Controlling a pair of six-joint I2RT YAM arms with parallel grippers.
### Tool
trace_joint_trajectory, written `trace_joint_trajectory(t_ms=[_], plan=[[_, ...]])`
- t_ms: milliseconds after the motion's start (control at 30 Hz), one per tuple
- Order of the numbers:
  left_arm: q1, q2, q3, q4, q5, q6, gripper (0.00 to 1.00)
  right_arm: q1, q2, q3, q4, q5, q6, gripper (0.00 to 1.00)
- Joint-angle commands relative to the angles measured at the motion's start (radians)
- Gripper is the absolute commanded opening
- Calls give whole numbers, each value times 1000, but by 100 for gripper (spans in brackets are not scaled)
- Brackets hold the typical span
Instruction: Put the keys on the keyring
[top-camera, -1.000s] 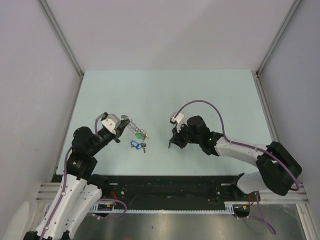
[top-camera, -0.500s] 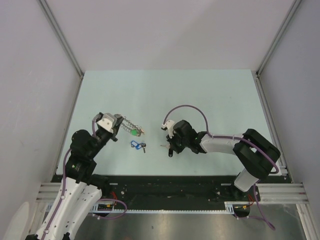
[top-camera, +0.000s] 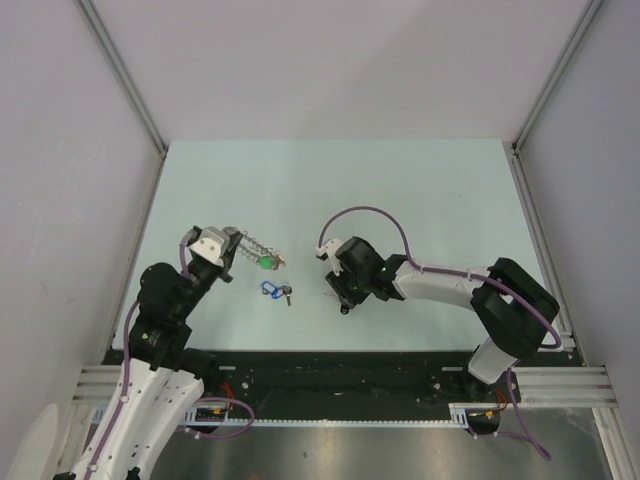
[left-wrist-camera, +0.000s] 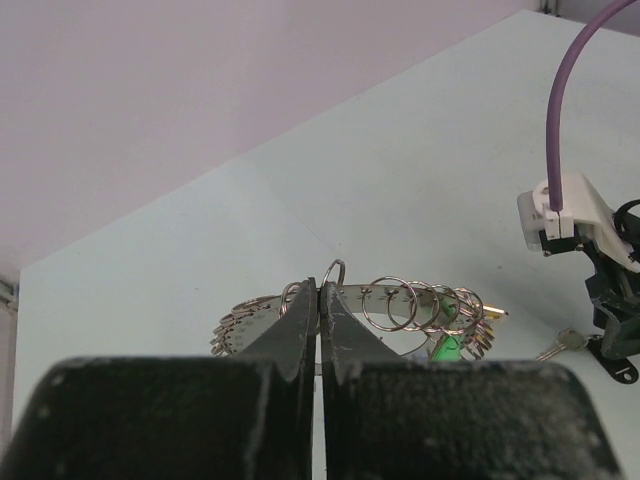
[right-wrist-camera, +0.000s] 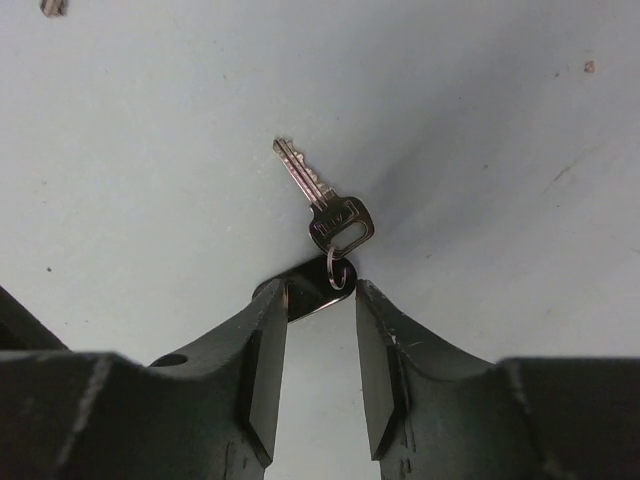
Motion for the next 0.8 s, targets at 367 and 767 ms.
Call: trace_joint_trajectory(t_ms=[367,767], plan=[[6,-38,-4,75,-111,0,0,2,146,333,-334,34,-55,36],[6,-38,-2,74,-117,2,0,38,261,442,-443,114,-83,29]])
